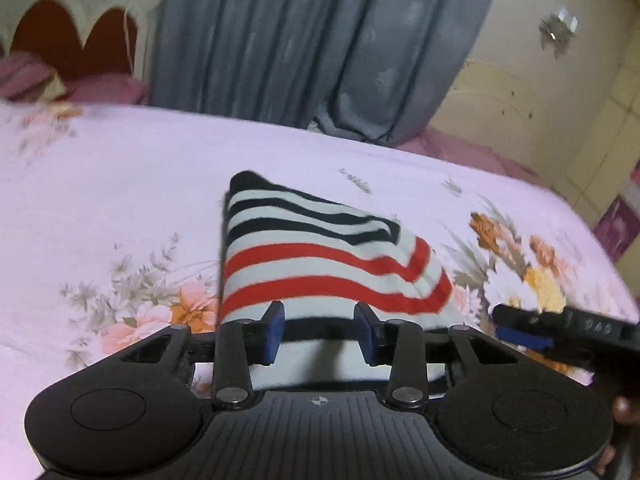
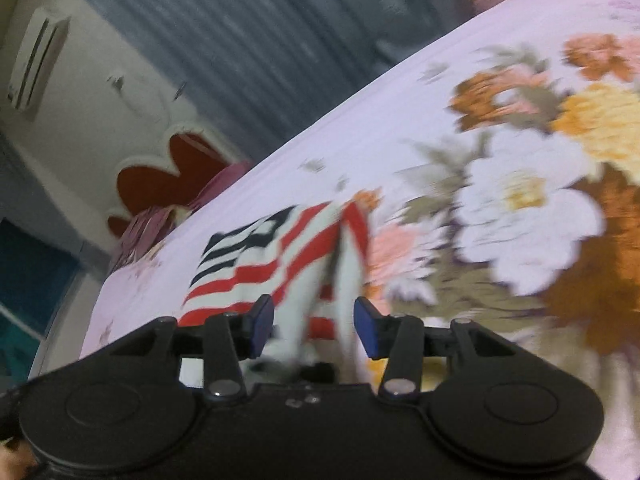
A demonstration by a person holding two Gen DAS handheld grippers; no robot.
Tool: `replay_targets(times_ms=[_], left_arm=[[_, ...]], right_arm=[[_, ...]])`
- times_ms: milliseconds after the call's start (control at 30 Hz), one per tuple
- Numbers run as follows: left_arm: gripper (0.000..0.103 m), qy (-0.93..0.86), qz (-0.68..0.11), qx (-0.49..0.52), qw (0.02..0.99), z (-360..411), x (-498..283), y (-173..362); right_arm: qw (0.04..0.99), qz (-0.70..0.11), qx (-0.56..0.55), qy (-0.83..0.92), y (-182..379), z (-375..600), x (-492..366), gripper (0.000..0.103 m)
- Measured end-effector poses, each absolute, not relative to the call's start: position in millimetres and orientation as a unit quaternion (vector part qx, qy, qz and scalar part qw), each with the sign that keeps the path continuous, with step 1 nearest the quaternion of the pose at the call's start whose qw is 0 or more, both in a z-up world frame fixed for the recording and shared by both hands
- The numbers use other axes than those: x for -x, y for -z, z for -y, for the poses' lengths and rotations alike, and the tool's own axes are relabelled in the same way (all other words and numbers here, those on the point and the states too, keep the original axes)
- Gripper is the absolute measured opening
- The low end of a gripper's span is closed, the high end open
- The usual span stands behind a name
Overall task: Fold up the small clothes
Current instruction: 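Fold the held edge over the sweater with both grippers and open them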
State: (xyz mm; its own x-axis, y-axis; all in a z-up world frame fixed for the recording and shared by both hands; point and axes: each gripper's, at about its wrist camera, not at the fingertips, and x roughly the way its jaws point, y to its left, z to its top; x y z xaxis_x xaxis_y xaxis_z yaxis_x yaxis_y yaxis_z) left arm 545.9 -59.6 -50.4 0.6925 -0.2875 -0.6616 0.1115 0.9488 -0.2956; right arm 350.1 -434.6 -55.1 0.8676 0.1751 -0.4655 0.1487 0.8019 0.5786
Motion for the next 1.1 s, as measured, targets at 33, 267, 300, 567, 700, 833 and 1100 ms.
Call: replay_targets(times_ms=[33,267,300,567,700,833,1100], left_arm=[[0.038,0.116,-0.370,0.127,0.913,56,-544,49],[0.038,0.126,-0.387,0.119,0.906,56,-567,79],[0.038,0.131,-0.387,0.118,0.905,57,-574,83],[0.038,0.182,-0.374,0.040,0.909,85,-612,90],[0.038,0.215,-0.384,-0.013,0.898,109,-625,107],[0.038,0.224,-0.377,-0.026,0.898,115,-628,109],[0.038,0.217,-0.341,-0.015,0.915,93,-549,70]], right_arm=[[0.915,-0.260,-0.307,-0.008,54,430,-358,0.045],[0.904,-0.280,-0.322,0.006,57,441,-406,0.047],[0.897,-0.290,-0.333,0.008,61,444,-416,0.047],[0.932,-0.238,-0.273,0.025,50,424,-414,0.009],[0.934,-0.271,-0.221,0.066,67,419,-406,0.010],[0.924,-0.286,-0.244,0.070,77,427,-407,0.015],[0.955,-0.240,-0.169,0.031,29,399,-348,0.014]])
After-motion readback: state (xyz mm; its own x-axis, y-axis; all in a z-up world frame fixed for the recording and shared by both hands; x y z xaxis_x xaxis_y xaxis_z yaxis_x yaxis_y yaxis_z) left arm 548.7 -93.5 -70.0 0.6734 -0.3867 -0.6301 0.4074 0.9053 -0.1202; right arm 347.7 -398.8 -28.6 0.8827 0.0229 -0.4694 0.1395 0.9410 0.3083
